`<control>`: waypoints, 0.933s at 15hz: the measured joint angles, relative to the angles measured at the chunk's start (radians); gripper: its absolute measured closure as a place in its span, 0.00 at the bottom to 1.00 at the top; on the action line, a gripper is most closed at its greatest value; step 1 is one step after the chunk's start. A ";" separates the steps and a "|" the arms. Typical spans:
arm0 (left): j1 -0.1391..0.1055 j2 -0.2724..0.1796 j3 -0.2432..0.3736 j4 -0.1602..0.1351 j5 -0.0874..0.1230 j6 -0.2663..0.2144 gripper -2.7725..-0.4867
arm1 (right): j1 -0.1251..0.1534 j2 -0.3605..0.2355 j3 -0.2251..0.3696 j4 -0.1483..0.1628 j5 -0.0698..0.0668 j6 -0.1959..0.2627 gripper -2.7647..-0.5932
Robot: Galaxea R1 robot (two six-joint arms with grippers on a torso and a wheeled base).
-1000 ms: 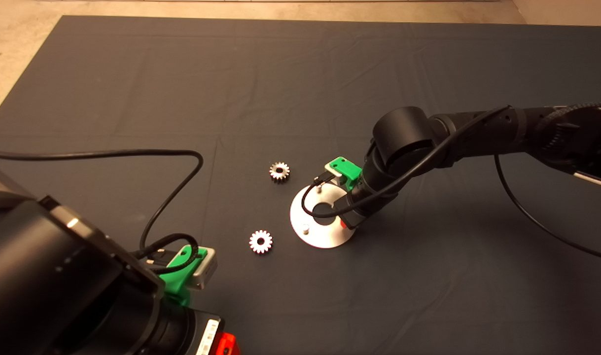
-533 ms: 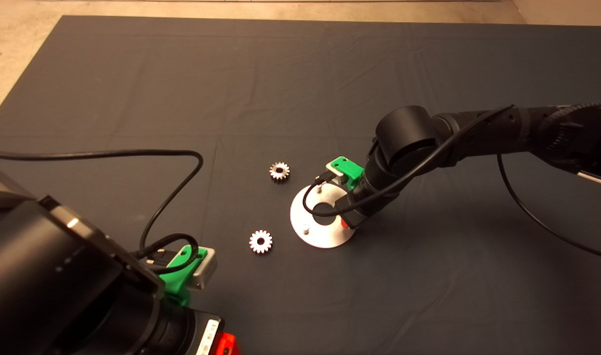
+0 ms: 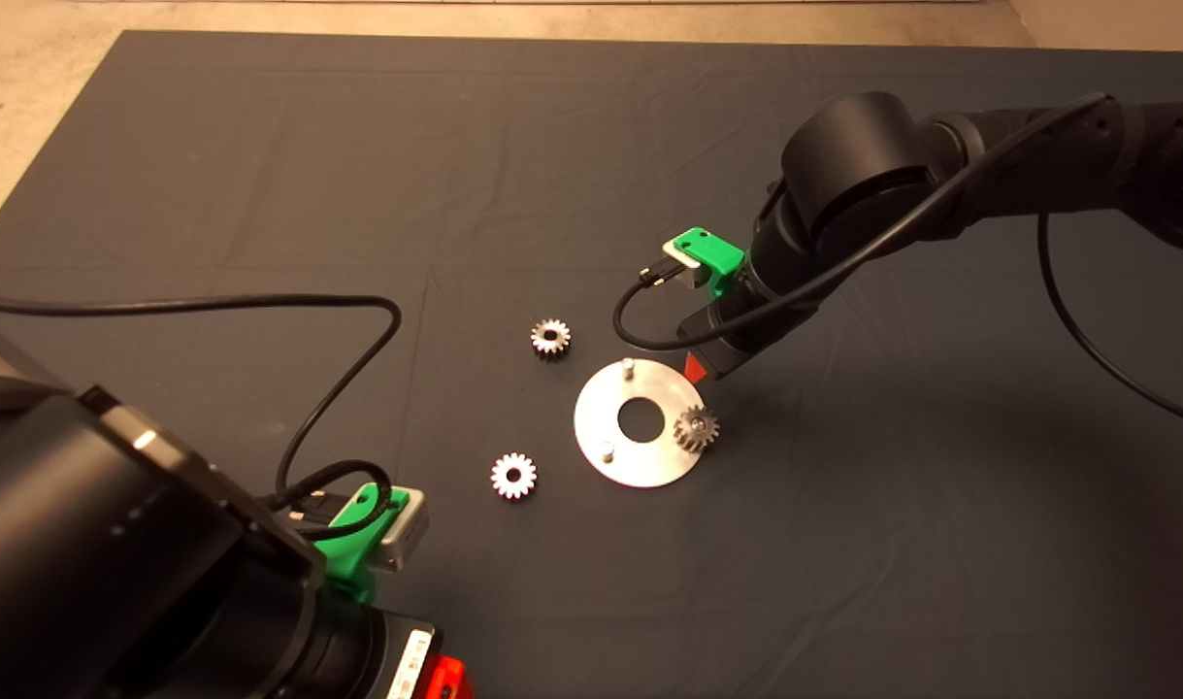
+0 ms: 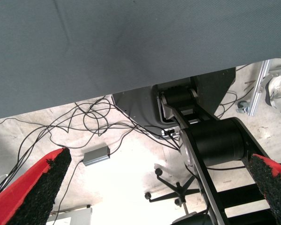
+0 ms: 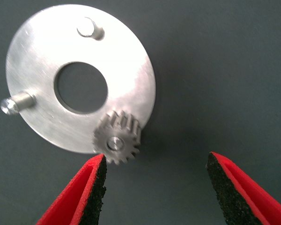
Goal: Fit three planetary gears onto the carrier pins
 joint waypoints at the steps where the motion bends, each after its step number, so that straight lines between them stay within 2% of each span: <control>1: 0.000 0.005 0.000 0.001 0.001 0.002 0.01 | 0.007 -0.013 0.009 0.006 0.000 0.000 0.55; 4: 0.002 0.019 -0.012 0.000 0.000 0.036 0.01 | 0.053 -0.111 0.079 0.016 -0.001 0.020 0.47; 7: 0.008 0.049 -0.111 0.001 0.001 0.092 0.01 | 0.060 -0.207 0.176 0.041 -0.004 0.062 0.41; 9: 0.008 0.093 -0.195 0.004 0.000 0.118 0.01 | 0.067 -0.261 0.259 0.059 -0.003 0.100 0.40; 10: 0.009 0.121 -0.228 0.004 0.000 0.127 0.01 | 0.072 -0.289 0.294 0.069 -0.002 0.123 0.35; 12: 0.013 0.189 -0.288 0.004 0.001 0.136 0.01 | 0.079 -0.350 0.365 0.086 -0.004 0.162 0.33; 14: 0.014 0.255 -0.345 0.008 -0.003 0.143 0.01 | 0.082 -0.397 0.421 0.111 -0.003 0.188 0.27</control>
